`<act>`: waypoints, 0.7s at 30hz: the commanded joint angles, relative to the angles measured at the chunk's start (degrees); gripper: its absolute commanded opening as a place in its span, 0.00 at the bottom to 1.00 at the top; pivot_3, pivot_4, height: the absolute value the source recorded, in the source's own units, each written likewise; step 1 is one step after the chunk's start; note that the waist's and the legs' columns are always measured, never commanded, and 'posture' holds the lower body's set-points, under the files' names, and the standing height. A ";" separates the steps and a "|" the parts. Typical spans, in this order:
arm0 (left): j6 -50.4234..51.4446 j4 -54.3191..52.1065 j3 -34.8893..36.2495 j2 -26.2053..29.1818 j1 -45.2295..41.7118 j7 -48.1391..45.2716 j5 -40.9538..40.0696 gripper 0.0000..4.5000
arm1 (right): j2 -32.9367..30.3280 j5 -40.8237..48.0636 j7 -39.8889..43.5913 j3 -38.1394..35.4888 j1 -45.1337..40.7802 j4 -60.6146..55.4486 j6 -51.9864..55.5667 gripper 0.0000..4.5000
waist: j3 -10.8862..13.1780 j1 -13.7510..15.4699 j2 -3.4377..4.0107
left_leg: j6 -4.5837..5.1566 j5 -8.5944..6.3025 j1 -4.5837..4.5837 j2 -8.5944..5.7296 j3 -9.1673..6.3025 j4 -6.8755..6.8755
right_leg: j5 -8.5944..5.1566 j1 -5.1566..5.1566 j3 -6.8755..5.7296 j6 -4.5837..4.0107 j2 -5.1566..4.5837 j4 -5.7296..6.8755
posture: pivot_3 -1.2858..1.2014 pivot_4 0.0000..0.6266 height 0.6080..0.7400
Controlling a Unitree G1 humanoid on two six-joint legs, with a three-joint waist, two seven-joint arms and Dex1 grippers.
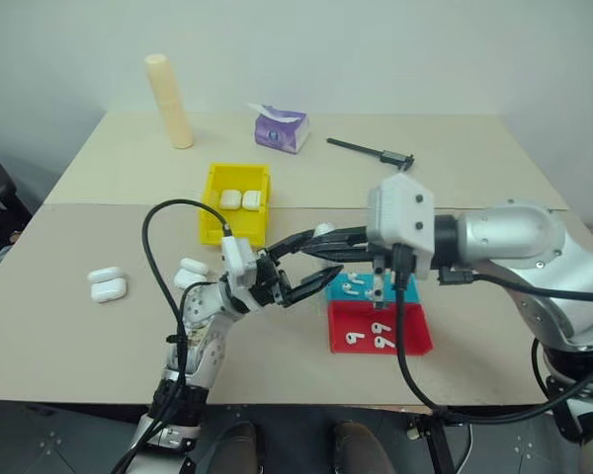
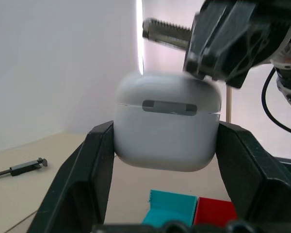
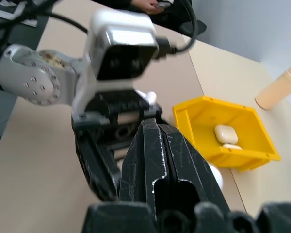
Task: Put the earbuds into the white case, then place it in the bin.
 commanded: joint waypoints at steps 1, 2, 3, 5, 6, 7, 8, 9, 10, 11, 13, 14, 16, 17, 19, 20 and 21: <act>-1.01 -3.09 0.85 -0.55 -0.57 0.11 -1.67 0.63 | -0.25 -0.35 0.63 -2.39 0.28 -0.26 -1.28 0.00 | 0.00 0.01 0.00 | 0.00 0.00 0.00 0.00 0.00 0.00 | 0.00 0.00 0.00 0.00 0.00 0.00 | 0.52 0.24 1.00; -1.11 -2.96 0.95 -0.56 -0.66 0.18 -1.66 0.63 | -0.10 -0.33 0.62 -2.71 0.33 -0.26 -1.37 0.00 | 0.00 0.01 0.00 | 0.00 0.00 -0.01 -0.01 0.00 0.00 | 0.00 0.00 0.00 0.00 0.00 0.00 | 0.52 0.24 1.00; -1.10 -2.91 1.02 -0.50 -0.71 0.34 -1.56 0.63 | 0.26 -0.11 0.74 -3.30 0.42 -0.23 -1.97 0.00 | 0.00 0.01 0.00 | 0.00 0.00 -0.01 -0.01 0.00 0.00 | 0.00 0.00 0.00 0.00 0.00 0.00 | 0.52 0.24 1.00; -1.40 -2.77 1.28 -0.53 -0.76 0.50 -1.56 0.63 | 1.84 2.89 0.51 -6.10 0.16 0.05 -1.93 0.00 | 0.00 -0.01 0.00 | 0.00 0.00 -0.01 0.00 0.00 0.00 | 0.00 -0.01 0.00 0.00 0.00 0.00 | 0.52 0.24 1.00; -1.40 -2.79 1.46 -0.42 -0.71 0.73 -1.47 0.63 | 3.13 5.50 -0.16 -8.25 -0.31 0.47 -1.24 0.00 | 0.00 -0.03 0.00 | 0.00 0.00 0.00 0.00 0.00 0.00 | 0.00 -0.01 0.00 0.00 0.00 0.00 | 0.52 0.24 1.00; -1.68 -2.70 1.88 -0.46 -0.70 0.80 -1.63 0.63 | 4.32 8.26 -1.02 -10.58 -0.90 1.04 -0.39 0.00 | 0.00 -0.05 0.00 | 0.00 0.00 0.01 0.00 0.00 0.00 | 0.00 0.01 0.00 0.00 0.01 0.00 | 0.52 0.24 1.00; -1.66 -2.76 2.43 -0.50 -0.75 1.31 -1.80 0.63 | 5.25 10.46 -1.71 -12.74 -1.18 1.63 0.00 0.00 | 0.00 -0.02 0.00 | 0.00 0.00 0.01 0.00 0.00 0.00 | 0.00 0.00 0.01 0.00 0.01 0.01 | 0.52 0.24 1.00; -1.55 -2.90 2.99 -0.56 -0.93 2.36 -1.57 0.63 | 5.83 12.05 -2.32 -14.64 -1.23 2.12 0.16 0.00 | 0.00 0.02 -0.01 | 0.00 0.00 0.01 0.00 0.00 0.00 | 0.00 0.01 0.01 0.00 0.01 0.02 | 0.52 0.24 1.00; -1.91 -2.67 3.67 -0.82 -1.44 3.73 -0.98 0.63 | 6.04 13.06 -3.03 -16.15 -1.09 2.65 0.46 0.00 | 0.00 0.03 0.00 | 0.00 0.00 0.00 0.01 0.00 0.00 | 0.00 0.02 -0.01 0.00 0.01 0.01 | 0.52 0.24 1.00; -2.25 -2.30 4.62 -1.32 -2.41 6.00 -0.23 0.63 | 5.86 13.20 -3.91 -17.19 -0.69 3.30 0.93 0.00 | 0.00 0.03 0.00 | 0.00 0.00 0.01 0.00 0.00 0.00 | 0.00 0.02 -0.01 0.00 0.00 0.01 | 0.52 0.24 1.00; -2.48 -1.13 6.44 -2.37 -5.35 12.81 3.17 0.63 | 4.64 11.34 -5.35 -17.57 1.13 4.40 1.30 0.00 | 0.00 0.22 -0.01 | 0.00 0.00 0.00 -0.01 -0.01 0.01 | 0.01 0.05 -0.01 0.01 -0.01 0.00 | 0.52 0.24 1.00; -0.11 -0.78 7.03 -2.36 -7.15 16.90 4.88 0.63 | 3.94 10.35 -5.84 -17.32 2.11 4.77 1.58 0.00 | 0.00 0.37 -0.01 | 0.01 0.00 0.01 -0.02 -0.02 0.02 | 0.02 0.06 -0.02 0.02 -0.01 0.00 | 0.52 0.24 1.00; 5.52 1.41 8.70 -2.08 -12.21 27.13 9.47 0.63 | 2.95 8.17 -6.49 -16.86 5.29 5.15 0.77 0.00 | -0.01 0.80 -0.05 | 0.02 0.02 0.00 -0.04 -0.04 0.02 | 0.02 0.09 -0.04 0.02 -0.01 0.00 | 0.52 0.24 1.00; 6.17 3.42 9.68 -2.39 -14.68 31.49 11.47 0.63 | 2.84 7.91 -6.69 -17.03 6.65 5.25 0.57 0.00 | -0.01 0.89 -0.04 | 0.03 0.02 0.01 -0.05 -0.07 0.04 | 0.03 0.11 -0.07 0.04 -0.01 -0.01 | 0.52 0.24 1.00; 5.66 8.87 11.18 -2.49 -19.73 39.85 16.52 0.63 | 2.91 7.71 -7.56 -17.60 9.07 5.21 0.77 0.00 | -0.01 1.06 -0.05 | 0.03 0.02 -0.01 -0.09 -0.07 0.04 | 0.05 0.10 -0.02 0.07 -0.03 -0.03 | 0.52 0.24 1.00; 5.88 11.35 11.67 -2.21 -21.85 43.33 18.68 0.63 | 2.59 7.49 -7.92 -17.59 10.10 5.11 1.20 0.00 | -0.01 1.00 -0.04 | 0.03 0.02 -0.04 -0.09 -0.06 0.04 | 0.05 0.05 -0.01 0.08 -0.02 -0.05 | 0.52 0.24 1.00; 5.95 12.99 11.91 -2.05 -23.16 45.50 20.05 0.63 | 2.34 7.37 -8.16 -17.55 10.75 5.03 1.48 0.00 | -0.01 0.93 -0.04 | 0.04 0.01 -0.05 -0.09 -0.05 0.04 | 0.05 0.04 0.01 0.08 -0.02 -0.05 | 0.52 0.24 1.00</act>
